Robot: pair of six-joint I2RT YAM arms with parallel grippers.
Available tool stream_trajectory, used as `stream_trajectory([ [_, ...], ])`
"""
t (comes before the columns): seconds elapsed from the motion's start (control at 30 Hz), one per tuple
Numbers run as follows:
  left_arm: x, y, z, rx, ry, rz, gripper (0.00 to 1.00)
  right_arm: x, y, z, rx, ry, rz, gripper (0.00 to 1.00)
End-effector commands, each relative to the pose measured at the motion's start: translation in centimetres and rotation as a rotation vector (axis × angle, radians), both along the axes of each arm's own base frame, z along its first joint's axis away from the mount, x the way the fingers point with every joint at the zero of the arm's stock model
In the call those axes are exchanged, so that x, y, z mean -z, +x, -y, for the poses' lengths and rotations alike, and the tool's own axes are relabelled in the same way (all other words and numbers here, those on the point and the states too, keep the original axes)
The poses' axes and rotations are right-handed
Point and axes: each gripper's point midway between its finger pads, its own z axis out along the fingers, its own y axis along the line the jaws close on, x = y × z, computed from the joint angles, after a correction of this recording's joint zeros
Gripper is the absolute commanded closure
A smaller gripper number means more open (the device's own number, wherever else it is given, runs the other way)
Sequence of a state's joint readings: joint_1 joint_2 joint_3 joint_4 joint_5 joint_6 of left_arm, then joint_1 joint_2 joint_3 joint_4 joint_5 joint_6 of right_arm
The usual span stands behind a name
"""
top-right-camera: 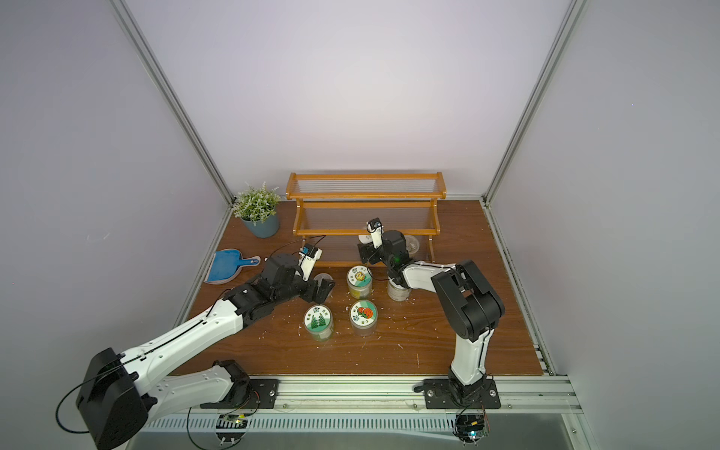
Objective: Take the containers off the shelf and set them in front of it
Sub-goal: 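Pick up a container from the shelf.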
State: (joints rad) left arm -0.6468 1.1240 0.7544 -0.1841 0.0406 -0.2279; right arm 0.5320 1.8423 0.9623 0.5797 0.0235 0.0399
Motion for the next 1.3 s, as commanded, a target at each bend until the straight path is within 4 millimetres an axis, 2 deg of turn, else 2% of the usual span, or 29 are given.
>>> stream_trajectory([
  [0.0,0.7,0.1,-0.4,-0.001,0.017,-0.014,0.00,-1.4,0.6,0.0,0.017,0.011,0.070,0.01],
  [0.13,0.8,0.1,-0.3,0.002,0.016,-0.017,0.00,-1.6,0.9,-0.1,0.028,0.026,0.080,0.01],
  [0.5,0.8,0.1,-0.3,0.004,0.015,-0.018,0.00,-3.0,-0.4,-0.4,0.008,0.059,0.122,0.17],
  [0.97,0.8,0.0,-0.2,0.008,0.010,-0.022,0.00,-6.3,-1.2,0.0,0.049,0.087,0.171,0.18],
  [1.17,0.8,0.0,-0.2,0.009,0.008,-0.022,0.00,-6.5,-1.5,-0.3,0.030,0.088,0.142,0.18],
  [1.27,0.9,0.0,-0.2,0.008,0.008,-0.022,0.00,-7.2,-2.0,-0.2,0.023,0.088,0.141,0.18],
])
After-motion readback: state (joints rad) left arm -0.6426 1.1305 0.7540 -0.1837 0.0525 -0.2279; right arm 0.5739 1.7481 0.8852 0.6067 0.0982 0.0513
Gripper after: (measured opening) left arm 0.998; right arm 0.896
